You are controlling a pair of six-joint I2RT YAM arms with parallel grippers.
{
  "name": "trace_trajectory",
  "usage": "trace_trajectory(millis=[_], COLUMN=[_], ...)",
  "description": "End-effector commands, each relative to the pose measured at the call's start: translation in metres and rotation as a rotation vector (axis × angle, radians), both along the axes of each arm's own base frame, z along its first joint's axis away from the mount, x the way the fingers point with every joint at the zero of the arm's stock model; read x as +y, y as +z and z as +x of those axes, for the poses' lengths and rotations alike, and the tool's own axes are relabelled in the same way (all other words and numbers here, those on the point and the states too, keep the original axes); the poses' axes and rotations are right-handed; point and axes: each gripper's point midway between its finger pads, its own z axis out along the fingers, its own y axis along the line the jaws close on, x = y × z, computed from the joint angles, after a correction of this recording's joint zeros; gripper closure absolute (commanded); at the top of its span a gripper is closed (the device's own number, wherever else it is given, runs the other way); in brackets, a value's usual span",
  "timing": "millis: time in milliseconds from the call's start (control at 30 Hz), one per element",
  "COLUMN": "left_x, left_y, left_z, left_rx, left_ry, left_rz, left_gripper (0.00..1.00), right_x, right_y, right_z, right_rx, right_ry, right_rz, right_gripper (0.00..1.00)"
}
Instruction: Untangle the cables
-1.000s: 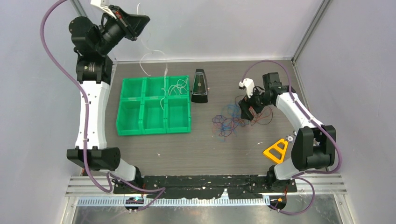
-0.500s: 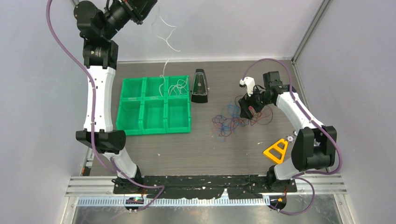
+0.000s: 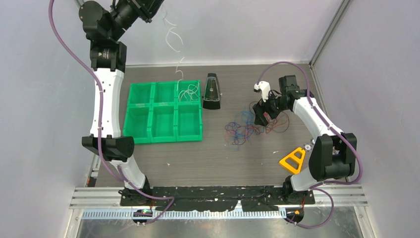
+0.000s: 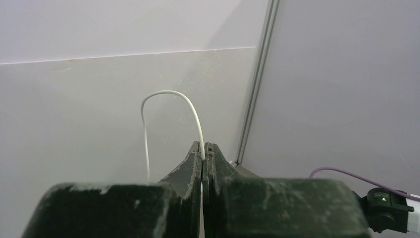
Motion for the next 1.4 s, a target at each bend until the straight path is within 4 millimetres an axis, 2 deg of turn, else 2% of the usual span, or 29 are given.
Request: trace_trajectory(millis=[0,67,133,167,200,300,467,700,833,1033,1133,1233,1367], left_x=[-0.005,-0.01,-0.011,-0.012,-0.012,-0.011,-0.009,-0.011,0.006,0.034,0.05,0.049,0.027], left_y=[-0.005,-0.025,-0.055,-0.082,-0.1,-0.145,-0.208,-0.29,-0.328,-0.373,-0.401,-0.42,-0.44], left_z=[0.006,0.01,0.015,0.022,0.025,0.029,0.038,0.044,0.042,0.025,0.027,0.032,0.043], left_rx=[0.025,0.055,0.116,0.168,0.195,0.252,0.353,0.569,0.646,0.764,0.826,0.852,0.83], left_ry=[-0.038,-0.058,-0.061,-0.059,-0.054,-0.035,-0.009,-0.004,0.069,0.163,0.242,0.246,0.23], left_rz=[-0.063,-0.056,-0.042,-0.025,-0.004,0.049,0.123,0.12,0.198,0.361,0.482,0.6,0.786], left_gripper=[1.0,1.0,1.0,1.0,1.0,1.0,1.0,1.0,1.0,1.0,1.0,1.0,1.0], right_x=[0.002,0.002,0.001,0.0,0.0,-0.002,-0.005,-0.008,-0.012,-0.017,-0.017,-0.017,-0.018], right_y=[0.013,0.013,0.013,0.013,0.014,0.013,0.011,0.009,0.01,0.009,0.007,0.006,0.004], right_z=[0.009,0.008,0.007,0.006,0.005,0.003,-0.001,0.0,-0.002,-0.005,-0.006,-0.005,-0.005], right_rx=[-0.03,-0.03,-0.032,-0.031,-0.034,-0.033,-0.029,-0.024,-0.025,-0.026,-0.019,-0.013,-0.002], right_ry=[-0.003,-0.003,-0.005,-0.007,-0.009,-0.013,-0.015,-0.025,-0.031,-0.04,-0.038,-0.039,-0.038], right_rz=[0.019,0.019,0.019,0.019,0.022,0.021,0.017,0.011,0.002,-0.005,-0.007,-0.008,-0.012], right_gripper=[0.05,0.05,0.05,0.05,0.05,0.05,0.05,0.05,0.05,0.05,0.05,0.05,0.05])
